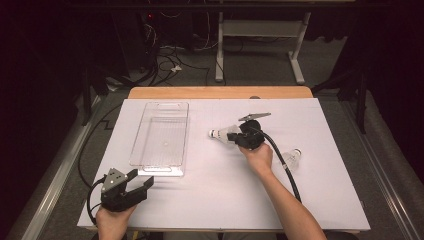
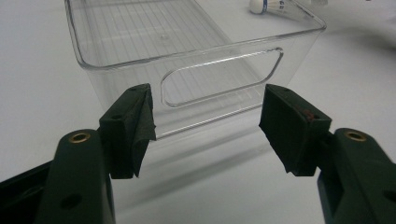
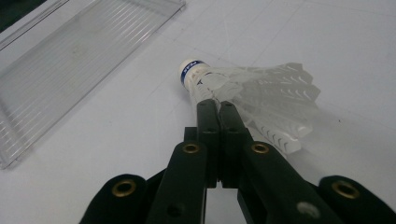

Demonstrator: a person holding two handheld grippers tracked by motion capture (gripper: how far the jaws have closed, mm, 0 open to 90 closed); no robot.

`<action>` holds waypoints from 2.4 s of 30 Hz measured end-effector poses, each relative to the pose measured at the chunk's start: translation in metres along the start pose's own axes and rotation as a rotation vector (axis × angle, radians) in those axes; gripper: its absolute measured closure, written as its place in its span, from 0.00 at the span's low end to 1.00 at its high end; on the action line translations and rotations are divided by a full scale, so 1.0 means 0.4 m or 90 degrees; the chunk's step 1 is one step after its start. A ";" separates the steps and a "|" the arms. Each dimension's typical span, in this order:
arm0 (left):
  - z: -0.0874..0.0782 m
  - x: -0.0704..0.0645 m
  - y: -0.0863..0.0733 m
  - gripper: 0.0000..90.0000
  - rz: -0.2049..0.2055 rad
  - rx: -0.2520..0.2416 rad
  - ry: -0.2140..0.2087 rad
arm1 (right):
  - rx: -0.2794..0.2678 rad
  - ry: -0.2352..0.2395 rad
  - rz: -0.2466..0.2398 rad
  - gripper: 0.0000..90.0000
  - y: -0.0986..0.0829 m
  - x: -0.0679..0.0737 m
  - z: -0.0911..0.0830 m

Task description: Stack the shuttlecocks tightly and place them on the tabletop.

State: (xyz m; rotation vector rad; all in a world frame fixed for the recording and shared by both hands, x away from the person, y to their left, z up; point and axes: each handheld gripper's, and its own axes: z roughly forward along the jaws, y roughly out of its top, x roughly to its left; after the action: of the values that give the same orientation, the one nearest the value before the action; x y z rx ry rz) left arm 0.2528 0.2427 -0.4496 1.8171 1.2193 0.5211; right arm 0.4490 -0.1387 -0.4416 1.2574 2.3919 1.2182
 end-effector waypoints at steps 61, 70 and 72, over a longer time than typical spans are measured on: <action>0.000 -0.002 0.000 0.40 0.001 0.001 -0.002 | 0.013 -0.051 -0.023 0.64 -0.010 -0.004 -0.062; 0.000 -0.002 0.000 0.40 0.001 0.001 -0.002 | 0.009 -0.056 -0.034 0.63 -0.010 0.001 -0.078; 0.000 -0.002 0.000 0.40 0.001 0.001 -0.002 | 0.007 -0.057 -0.035 0.63 -0.010 0.001 -0.082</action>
State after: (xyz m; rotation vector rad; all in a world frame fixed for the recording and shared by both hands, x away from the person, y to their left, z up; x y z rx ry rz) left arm 0.2525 0.2422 -0.4495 1.8193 1.2178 0.5183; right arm 0.4304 -0.1588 -0.4234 1.2148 2.3565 1.1106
